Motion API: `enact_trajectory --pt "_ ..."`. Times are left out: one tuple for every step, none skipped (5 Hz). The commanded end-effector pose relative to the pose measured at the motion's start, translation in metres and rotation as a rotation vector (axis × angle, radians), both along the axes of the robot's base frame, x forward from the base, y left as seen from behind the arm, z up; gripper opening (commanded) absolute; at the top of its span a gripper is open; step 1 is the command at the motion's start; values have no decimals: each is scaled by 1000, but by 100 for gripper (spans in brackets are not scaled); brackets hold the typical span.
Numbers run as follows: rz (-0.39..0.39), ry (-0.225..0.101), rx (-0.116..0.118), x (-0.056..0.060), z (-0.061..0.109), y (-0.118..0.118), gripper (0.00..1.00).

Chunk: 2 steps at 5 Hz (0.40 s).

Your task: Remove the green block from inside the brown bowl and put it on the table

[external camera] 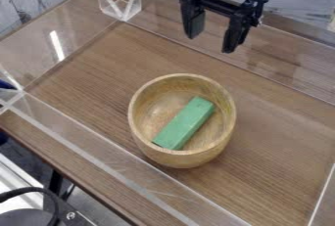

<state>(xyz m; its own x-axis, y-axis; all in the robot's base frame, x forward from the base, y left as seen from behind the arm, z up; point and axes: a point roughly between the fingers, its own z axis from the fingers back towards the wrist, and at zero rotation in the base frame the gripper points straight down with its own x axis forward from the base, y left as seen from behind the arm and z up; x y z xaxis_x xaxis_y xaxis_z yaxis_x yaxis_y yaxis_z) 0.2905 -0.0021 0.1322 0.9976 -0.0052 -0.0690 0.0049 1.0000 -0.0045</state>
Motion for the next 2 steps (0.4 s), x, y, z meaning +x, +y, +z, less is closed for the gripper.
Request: enact_trajectory --pt "-19 25 5 -11 -9 1 100" --pt "-43 47 12 -31 -25 6 100"
